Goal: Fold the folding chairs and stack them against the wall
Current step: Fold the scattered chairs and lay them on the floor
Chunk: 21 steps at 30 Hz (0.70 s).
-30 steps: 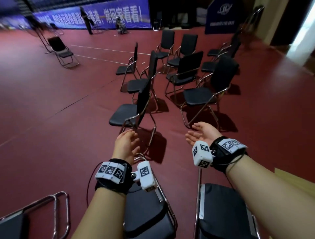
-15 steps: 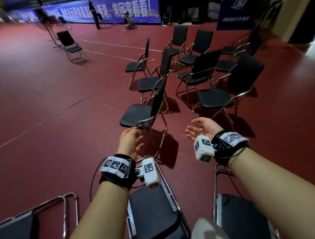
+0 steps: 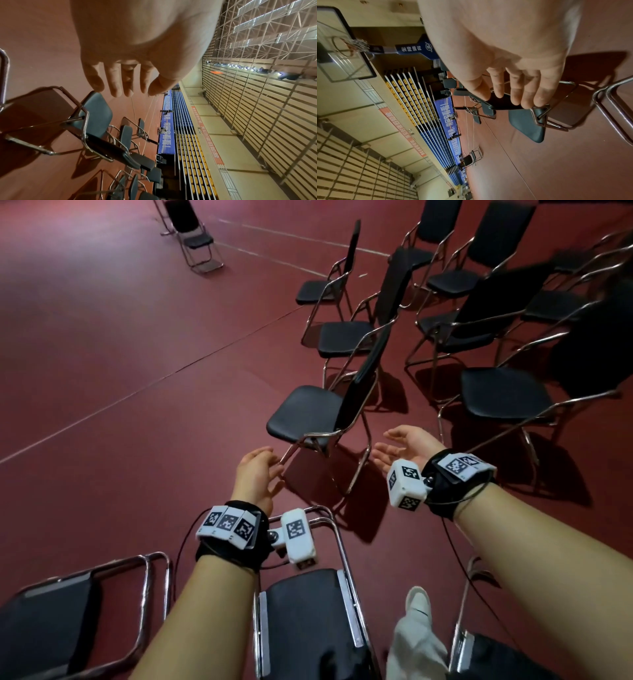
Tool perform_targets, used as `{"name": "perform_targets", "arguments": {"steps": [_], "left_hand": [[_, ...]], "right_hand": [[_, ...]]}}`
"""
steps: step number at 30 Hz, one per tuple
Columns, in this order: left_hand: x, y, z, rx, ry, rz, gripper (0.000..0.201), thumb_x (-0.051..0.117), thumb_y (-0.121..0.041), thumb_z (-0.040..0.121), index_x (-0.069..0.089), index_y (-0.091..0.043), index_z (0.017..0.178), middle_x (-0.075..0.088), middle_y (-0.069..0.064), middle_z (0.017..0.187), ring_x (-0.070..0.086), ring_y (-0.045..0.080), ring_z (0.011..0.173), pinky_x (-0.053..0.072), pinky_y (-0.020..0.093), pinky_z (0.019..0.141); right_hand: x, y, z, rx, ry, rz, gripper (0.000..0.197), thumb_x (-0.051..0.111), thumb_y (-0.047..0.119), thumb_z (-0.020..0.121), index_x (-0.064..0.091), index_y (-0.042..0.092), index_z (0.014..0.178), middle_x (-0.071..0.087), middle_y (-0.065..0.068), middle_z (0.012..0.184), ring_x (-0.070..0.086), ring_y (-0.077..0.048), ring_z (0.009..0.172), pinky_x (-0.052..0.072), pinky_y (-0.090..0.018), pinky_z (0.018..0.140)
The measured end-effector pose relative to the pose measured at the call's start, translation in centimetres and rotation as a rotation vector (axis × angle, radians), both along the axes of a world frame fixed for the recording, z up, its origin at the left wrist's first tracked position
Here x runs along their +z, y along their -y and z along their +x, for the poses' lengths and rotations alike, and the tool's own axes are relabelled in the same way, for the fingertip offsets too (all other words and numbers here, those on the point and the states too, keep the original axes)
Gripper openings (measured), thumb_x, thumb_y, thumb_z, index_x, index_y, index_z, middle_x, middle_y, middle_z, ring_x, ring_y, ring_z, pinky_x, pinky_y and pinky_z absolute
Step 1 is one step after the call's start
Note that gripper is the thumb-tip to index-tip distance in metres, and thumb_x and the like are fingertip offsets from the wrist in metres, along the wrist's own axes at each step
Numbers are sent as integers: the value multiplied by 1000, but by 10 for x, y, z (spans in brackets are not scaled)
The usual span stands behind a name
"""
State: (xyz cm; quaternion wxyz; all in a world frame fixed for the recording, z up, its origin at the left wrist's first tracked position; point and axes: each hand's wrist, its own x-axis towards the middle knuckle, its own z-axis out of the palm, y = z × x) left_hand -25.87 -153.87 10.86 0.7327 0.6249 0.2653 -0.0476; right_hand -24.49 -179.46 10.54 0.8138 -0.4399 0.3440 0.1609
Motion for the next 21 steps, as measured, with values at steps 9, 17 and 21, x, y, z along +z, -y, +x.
{"name": "perform_targets", "arguments": {"steps": [9,17,21], "left_hand": [[-35,122,163,62,-119,-53,22,48,-4,94,62,-18,102,63,5,93,61,17,77,42,29,62],[-53,151,244,98,-205,-81,22,52,-16,99,59,-17,120,63,2,97,61,16,83,45,29,66],[-67,151,294,114,-217,-116,23,48,-6,96,60,-20,110,58,3,93,59,17,85,51,38,78]], "right_hand": [[-38,115,164,46,-124,-11,7,50,17,97,53,11,93,59,-13,92,63,-27,80,53,-39,70],[-55,132,264,120,-145,-67,13,49,18,98,52,7,105,58,-12,93,62,-24,72,53,-37,70],[-67,123,312,177,-163,-75,23,47,21,97,51,8,115,50,-2,69,51,-20,62,48,-31,61]]}}
